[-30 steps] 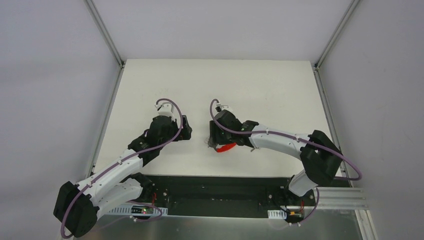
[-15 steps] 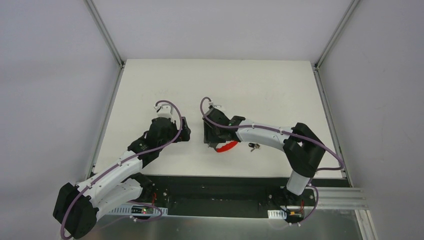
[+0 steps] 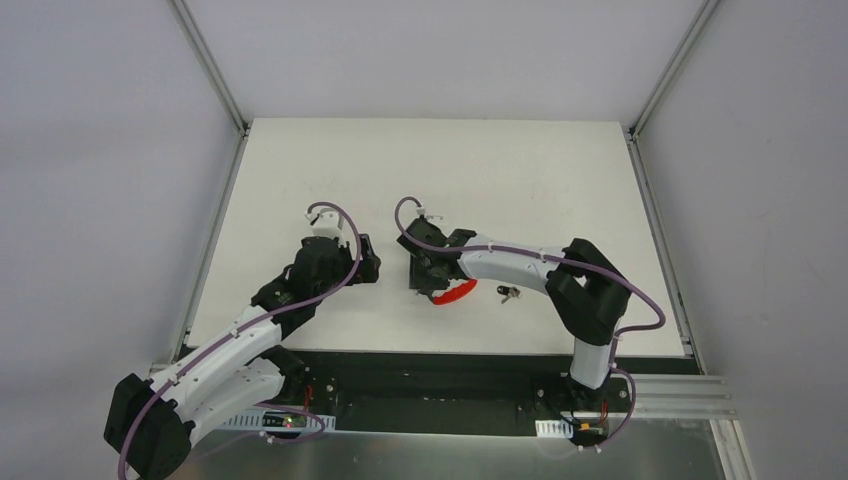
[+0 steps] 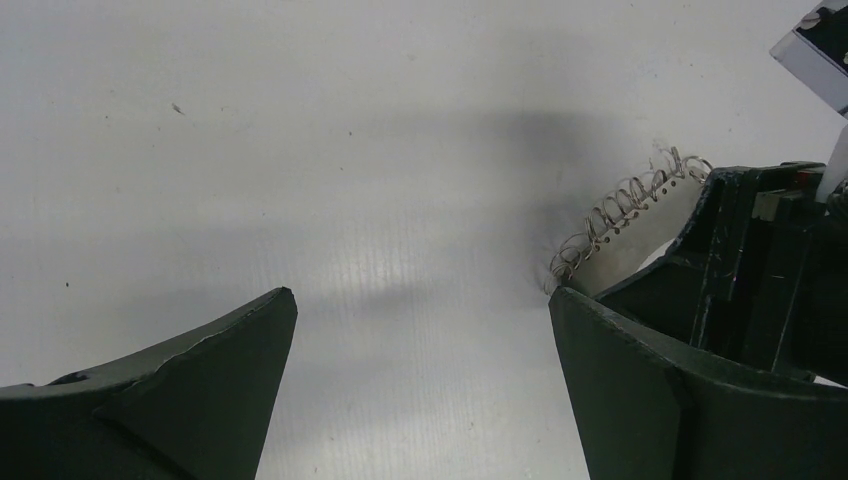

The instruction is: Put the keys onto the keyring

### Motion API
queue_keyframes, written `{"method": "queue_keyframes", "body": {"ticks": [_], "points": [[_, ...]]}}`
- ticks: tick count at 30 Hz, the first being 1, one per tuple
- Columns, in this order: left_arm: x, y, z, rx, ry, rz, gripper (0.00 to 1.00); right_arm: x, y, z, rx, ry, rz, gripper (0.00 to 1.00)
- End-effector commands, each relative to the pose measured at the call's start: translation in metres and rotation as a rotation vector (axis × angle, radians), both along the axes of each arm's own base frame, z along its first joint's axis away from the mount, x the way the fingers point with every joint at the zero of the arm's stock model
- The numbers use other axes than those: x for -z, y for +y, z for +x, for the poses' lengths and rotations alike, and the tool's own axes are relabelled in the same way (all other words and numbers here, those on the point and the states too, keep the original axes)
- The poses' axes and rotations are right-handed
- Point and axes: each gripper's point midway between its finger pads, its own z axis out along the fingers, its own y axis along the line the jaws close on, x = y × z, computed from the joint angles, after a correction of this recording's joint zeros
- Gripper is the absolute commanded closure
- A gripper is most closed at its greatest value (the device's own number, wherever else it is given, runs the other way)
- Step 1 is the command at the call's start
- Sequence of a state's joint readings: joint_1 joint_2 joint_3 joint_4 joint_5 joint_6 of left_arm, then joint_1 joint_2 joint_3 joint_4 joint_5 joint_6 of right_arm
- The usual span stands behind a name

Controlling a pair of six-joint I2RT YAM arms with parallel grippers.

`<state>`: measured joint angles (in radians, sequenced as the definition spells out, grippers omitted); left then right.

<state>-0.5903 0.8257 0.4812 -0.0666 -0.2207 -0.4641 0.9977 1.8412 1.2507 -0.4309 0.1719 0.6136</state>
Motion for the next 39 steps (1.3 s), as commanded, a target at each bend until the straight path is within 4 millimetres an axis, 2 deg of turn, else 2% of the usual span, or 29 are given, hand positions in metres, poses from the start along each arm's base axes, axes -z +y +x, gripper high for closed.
{"method": "queue_keyframes", "body": {"ticks": [1,11,18,22,24,27,33,39], "points": [[-0.005,0.0,-0.001,0.007,-0.025,0.0,0.01,-0.01,0.012,0.005,0.03,-0.001,0.014,0.63],[-0.005,0.0,-0.002,0.009,-0.025,-0.001,0.01,-0.003,0.015,0.003,0.028,0.028,0.003,0.72],[-0.003,0.0,-0.001,0.007,-0.019,0.003,0.01,0.0,0.012,0.002,0.032,0.035,-0.01,0.82],[-0.003,0.001,-0.001,0.004,-0.018,0.005,0.01,0.002,0.011,0.0,0.029,0.039,-0.016,0.91],[-0.002,0.001,-0.001,0.003,-0.016,0.007,0.01,0.003,0.01,0.0,0.028,0.041,-0.02,1.0],[-0.002,0.001,-0.001,0.001,-0.015,0.011,0.01,0.003,0.008,-0.002,0.026,0.037,-0.018,1.0],[-0.003,-0.002,-0.001,0.013,-0.018,-0.006,0.01,-0.014,-0.011,0.002,0.017,-0.069,-0.003,1.0],[-0.019,-0.018,-0.003,0.069,-0.067,-0.115,0.01,-0.043,-0.036,0.005,-0.013,-0.257,0.043,1.0]]}}
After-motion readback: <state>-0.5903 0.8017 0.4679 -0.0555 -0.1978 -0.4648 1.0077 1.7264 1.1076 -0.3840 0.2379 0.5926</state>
